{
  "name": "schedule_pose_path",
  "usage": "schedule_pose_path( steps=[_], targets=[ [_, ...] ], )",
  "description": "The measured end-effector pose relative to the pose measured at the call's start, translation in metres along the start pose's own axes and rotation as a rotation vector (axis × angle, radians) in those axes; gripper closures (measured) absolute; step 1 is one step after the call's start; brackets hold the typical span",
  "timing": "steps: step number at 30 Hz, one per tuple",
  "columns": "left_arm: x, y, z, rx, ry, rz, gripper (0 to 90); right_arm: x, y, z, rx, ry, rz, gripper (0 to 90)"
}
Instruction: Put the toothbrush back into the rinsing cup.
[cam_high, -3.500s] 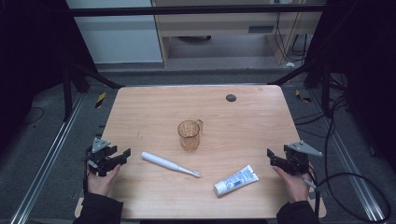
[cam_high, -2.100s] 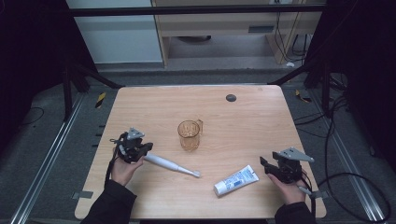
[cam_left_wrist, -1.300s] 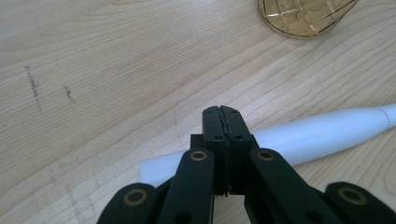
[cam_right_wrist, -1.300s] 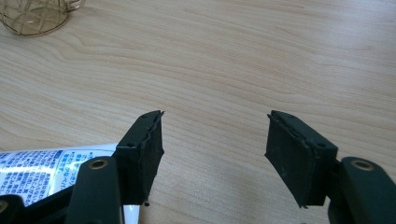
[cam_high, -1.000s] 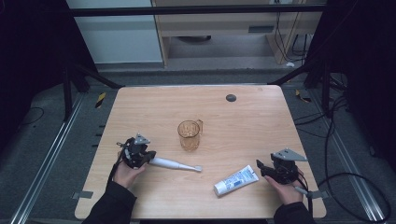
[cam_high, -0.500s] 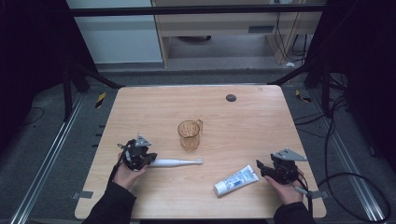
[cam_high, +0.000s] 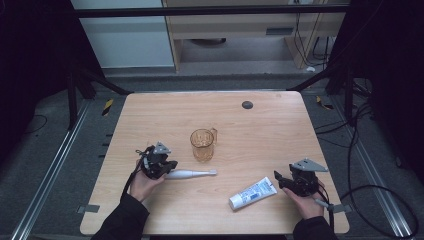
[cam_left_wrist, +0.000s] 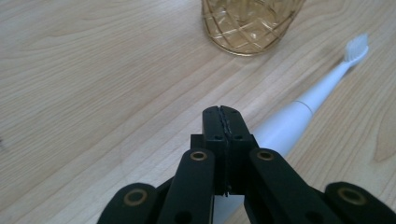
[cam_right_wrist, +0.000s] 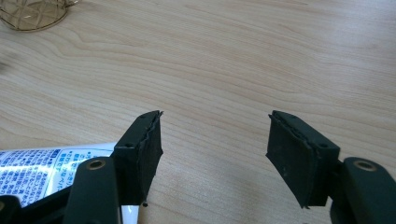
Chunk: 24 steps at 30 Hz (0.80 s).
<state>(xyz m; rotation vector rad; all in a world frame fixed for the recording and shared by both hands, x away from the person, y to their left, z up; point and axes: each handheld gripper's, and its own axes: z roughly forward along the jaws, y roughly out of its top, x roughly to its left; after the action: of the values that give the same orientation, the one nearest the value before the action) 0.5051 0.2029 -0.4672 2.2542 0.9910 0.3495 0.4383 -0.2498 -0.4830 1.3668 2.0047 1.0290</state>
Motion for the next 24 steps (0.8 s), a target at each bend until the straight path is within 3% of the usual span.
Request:
schedule_pose_path(
  steps=[24],
  targets=[
    [-0.017, -0.005, 0.003, 0.031, -0.037, 0.042, 90.0, 0.0, -0.001, -0.001, 0.004, 0.001, 0.001, 35.2]
  ],
)
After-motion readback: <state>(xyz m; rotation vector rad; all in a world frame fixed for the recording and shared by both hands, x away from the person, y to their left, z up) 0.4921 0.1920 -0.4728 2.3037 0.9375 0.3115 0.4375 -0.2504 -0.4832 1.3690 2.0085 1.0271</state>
